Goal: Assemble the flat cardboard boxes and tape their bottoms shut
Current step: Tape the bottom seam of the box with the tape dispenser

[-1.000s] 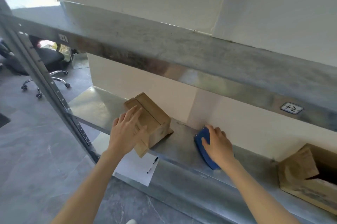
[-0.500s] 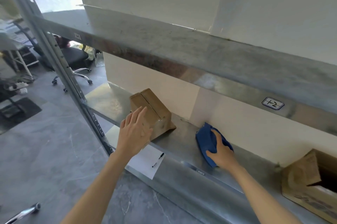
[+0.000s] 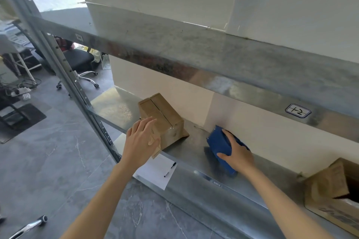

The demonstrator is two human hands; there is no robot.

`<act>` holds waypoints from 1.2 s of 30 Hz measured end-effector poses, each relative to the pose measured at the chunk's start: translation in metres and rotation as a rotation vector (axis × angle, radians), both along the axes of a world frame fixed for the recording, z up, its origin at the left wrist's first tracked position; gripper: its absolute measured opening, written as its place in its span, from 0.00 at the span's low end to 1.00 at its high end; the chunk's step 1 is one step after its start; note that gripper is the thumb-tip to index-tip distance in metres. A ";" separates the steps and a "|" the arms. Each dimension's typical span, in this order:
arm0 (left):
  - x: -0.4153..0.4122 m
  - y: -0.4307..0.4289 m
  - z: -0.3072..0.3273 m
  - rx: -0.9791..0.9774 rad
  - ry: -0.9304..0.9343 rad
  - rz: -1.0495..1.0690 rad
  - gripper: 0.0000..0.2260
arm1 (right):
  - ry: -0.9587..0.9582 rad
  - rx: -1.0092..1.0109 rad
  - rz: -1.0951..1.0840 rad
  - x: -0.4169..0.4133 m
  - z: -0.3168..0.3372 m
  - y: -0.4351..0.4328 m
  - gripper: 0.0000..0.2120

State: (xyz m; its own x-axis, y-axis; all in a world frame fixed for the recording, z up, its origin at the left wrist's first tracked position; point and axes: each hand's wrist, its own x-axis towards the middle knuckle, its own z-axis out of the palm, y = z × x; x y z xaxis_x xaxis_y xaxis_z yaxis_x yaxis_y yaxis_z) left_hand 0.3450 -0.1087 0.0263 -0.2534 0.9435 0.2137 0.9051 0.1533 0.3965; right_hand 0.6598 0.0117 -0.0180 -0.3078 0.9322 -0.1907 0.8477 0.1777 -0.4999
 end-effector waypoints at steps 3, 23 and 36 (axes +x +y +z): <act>0.001 0.006 0.008 0.050 -0.017 -0.042 0.23 | -0.073 0.095 0.139 -0.010 0.023 -0.003 0.44; 0.003 0.028 0.030 0.010 -0.311 -0.357 0.29 | -0.053 0.273 0.628 -0.061 0.086 -0.029 0.44; -0.009 0.027 0.029 0.022 -0.558 -0.315 0.20 | 0.024 0.207 0.643 -0.074 0.106 -0.043 0.35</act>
